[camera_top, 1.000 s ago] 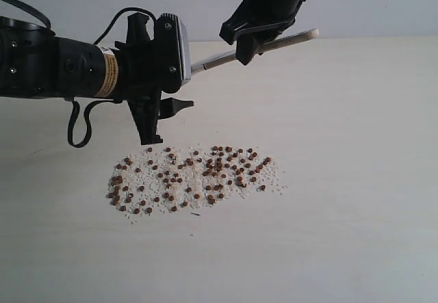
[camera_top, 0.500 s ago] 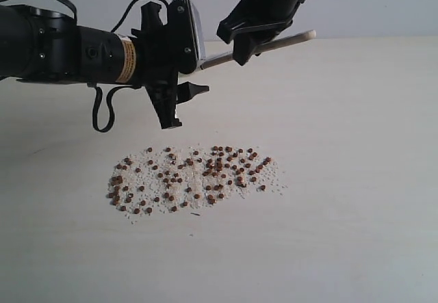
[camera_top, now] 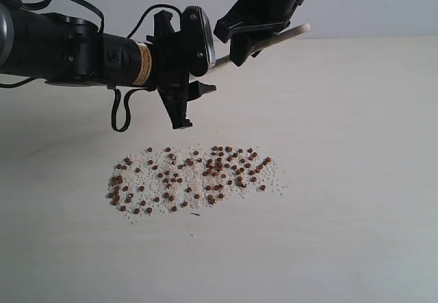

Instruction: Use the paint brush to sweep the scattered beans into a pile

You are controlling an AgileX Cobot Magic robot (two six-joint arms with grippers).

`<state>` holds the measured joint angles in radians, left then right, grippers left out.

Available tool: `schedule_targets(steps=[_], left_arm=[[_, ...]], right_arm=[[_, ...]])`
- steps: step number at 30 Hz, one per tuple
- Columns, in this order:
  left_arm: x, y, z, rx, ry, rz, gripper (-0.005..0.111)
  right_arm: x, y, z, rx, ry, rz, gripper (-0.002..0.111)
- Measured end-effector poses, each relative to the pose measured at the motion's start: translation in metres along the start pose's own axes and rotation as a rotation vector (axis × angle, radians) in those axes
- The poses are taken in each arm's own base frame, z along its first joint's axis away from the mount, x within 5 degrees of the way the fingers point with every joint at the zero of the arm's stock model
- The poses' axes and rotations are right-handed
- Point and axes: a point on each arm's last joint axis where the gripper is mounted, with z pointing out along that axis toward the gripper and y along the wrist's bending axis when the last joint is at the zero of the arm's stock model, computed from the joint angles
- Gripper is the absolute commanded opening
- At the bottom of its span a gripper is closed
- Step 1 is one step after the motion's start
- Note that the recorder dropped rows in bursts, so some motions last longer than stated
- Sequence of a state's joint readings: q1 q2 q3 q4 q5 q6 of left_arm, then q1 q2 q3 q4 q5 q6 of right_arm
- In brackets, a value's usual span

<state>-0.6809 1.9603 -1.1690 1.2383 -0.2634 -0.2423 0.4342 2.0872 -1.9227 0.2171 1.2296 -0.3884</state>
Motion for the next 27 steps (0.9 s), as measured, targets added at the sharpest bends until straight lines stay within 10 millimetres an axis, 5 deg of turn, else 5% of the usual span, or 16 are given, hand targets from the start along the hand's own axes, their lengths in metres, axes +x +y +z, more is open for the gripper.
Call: schedule_targets(steps=[5, 8, 11, 18, 27], left_arm=[[0.001, -0.001, 0.003, 0.002, 0.002, 0.045, 0.02], [0.001, 0.0, 0.003, -0.001, 0.003, 0.057, 0.001], [0.001, 0.0, 0.003, -0.001, 0.003, 0.057, 0.0], [0.003, 0.0, 0.003, -0.005, 0.017, 0.053, 0.0], [0.008, -0.002, 0.005, -0.004, 0.052, 0.047, 0.0]], right_arm=[[0.002, 0.001, 0.0, -0.009, 0.021, 0.0, 0.0], [0.002, 0.001, 0.0, -0.015, 0.022, 0.005, 0.0], [0.002, 0.002, 0.0, -0.017, 0.021, 0.005, 0.001], [0.002, 0.002, 0.0, -0.018, 0.021, 0.028, 0.044], [0.0, -0.001, -0.017, 0.058, -0.031, 0.009, 0.05]])
